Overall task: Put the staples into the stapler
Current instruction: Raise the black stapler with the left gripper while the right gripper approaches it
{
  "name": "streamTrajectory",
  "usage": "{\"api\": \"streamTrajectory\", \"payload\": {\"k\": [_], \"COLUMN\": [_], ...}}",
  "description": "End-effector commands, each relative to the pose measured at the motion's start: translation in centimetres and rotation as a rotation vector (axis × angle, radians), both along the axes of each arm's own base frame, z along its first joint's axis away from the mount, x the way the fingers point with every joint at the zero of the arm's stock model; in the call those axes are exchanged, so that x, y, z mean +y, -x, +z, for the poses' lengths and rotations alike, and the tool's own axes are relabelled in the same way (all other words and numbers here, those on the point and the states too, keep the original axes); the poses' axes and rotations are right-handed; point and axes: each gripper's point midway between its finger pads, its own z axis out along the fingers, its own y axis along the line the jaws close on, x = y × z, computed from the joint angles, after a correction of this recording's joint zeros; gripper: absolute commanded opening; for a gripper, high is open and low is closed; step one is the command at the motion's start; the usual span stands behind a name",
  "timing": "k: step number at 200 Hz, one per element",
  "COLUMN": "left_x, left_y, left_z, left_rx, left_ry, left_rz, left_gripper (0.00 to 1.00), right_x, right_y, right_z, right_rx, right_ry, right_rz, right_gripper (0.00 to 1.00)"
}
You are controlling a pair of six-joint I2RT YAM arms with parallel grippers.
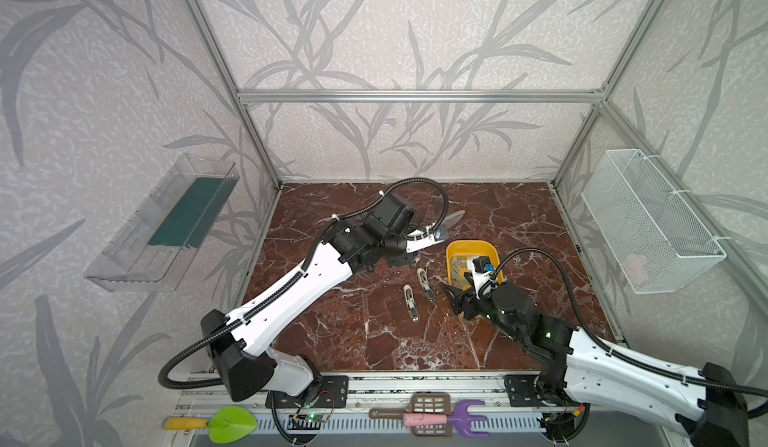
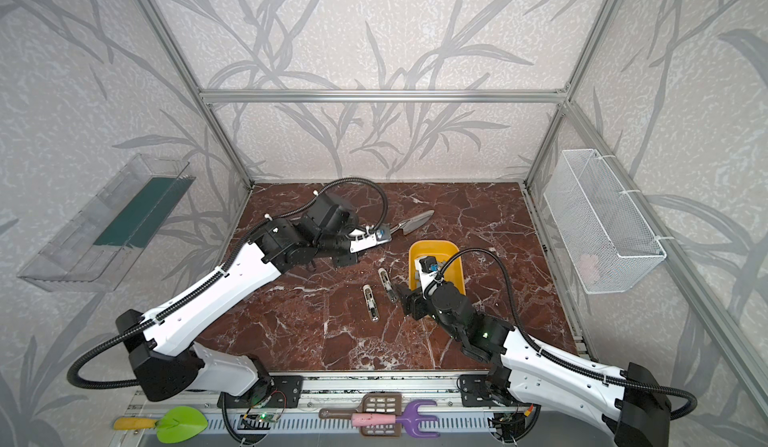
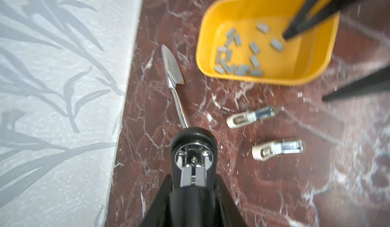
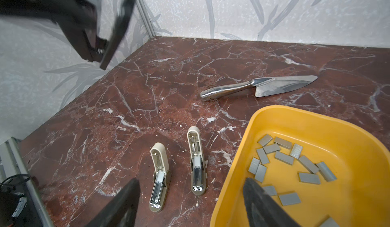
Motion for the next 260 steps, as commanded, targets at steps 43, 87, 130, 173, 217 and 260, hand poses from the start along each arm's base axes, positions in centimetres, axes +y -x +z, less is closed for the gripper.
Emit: {"api": "streamTrajectory", "payload": {"k": [43, 87, 130, 173, 217, 260], "left_x": [2.9, 3.8, 3.9, 4.4, 3.3, 1.8], "left_y": [-4.1, -2.4, -0.9, 0.2, 0.2, 0.3], "left_z": [3.8, 8.4, 5.8, 6.0, 3.4, 1.3], "left_rx": [-0.241, -0.278, -0.221, -0.154, -0.123, -0.049], "left_ry": [0.253, 0.419, 0.428, 0.511, 0.443, 0.413], "left_rz": [0.444, 0.422, 0.359, 0.310, 0.250, 0.202], "left_gripper": [0.00, 0.00, 0.00, 0.00, 0.00, 0.00], "right_x": [-3.4, -1.9, 2.4, 2.5, 2.9, 4.0], "right_y": [-0.7, -0.7, -2.0, -2.7, -1.7, -1.4], "right_z": [2.3, 6.3, 8.2, 5.5, 5.7, 5.0], "right_rx": [-0.052, -0.096, -0.082, -0.066, -0.074, -0.048], "right_ry": [-0.032, -0.179, -0.182, -0.088, -0.128, -0.140], "right_rz": [-0.146, -0.091, 0.005, 0.013, 0.078, 0.129], "right_gripper": [0.74, 0.66, 0.65, 0.66, 0.66, 0.63]}}
